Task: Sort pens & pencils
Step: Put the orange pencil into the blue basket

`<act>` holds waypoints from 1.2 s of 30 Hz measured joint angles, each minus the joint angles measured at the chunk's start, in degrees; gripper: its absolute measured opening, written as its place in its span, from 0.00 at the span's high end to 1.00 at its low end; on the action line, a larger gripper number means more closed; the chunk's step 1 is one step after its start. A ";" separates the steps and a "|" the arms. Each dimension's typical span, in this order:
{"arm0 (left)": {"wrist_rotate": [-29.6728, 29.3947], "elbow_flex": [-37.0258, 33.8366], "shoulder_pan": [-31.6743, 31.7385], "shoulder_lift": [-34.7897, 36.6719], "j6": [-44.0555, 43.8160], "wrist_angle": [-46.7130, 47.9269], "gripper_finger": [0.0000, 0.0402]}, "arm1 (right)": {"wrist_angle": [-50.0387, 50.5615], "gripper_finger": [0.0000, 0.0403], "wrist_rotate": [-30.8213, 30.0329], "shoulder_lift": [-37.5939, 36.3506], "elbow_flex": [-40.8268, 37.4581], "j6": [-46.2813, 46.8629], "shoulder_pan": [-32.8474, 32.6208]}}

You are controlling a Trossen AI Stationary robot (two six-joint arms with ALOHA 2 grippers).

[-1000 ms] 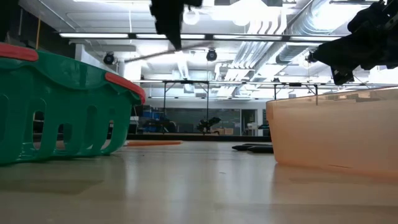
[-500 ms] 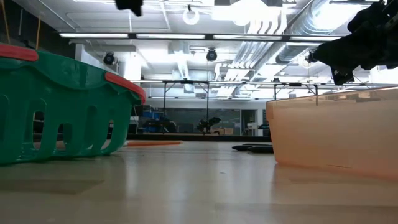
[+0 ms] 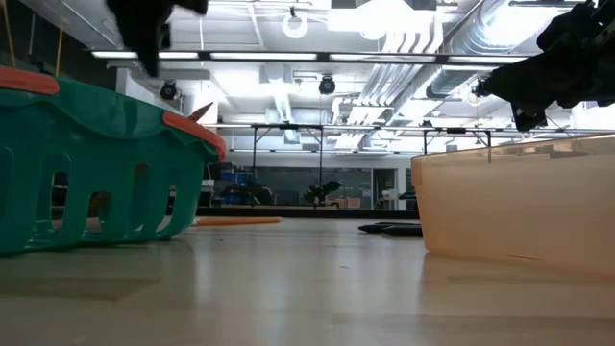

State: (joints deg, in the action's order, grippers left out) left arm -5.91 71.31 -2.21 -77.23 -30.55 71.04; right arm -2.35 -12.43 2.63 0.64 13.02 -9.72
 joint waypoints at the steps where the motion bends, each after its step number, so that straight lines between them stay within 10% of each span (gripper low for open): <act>1: 1.21 -1.99 -0.48 0.08 -0.58 -1.18 1.00 | 0.00 0.76 -0.02 0.01 0.00 -0.01 0.01; 15: -0.15 -14.53 -6.90 -0.33 9.81 -17.04 0.98 | 0.00 0.76 -0.02 0.02 0.00 -0.02 -0.01; 27: 1.41 -16.44 -6.81 -0.58 18.17 -34.45 0.65 | 0.00 0.76 0.00 0.02 0.00 0.00 0.00; 36: -1.24 -16.42 -6.77 -3.24 19.85 -43.82 0.67 | 0.00 0.76 -0.02 0.02 0.00 -0.01 -0.01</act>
State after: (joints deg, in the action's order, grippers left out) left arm -7.16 54.89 -8.97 -80.47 -10.70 27.23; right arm -2.35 -12.45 2.66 0.64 13.01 -9.73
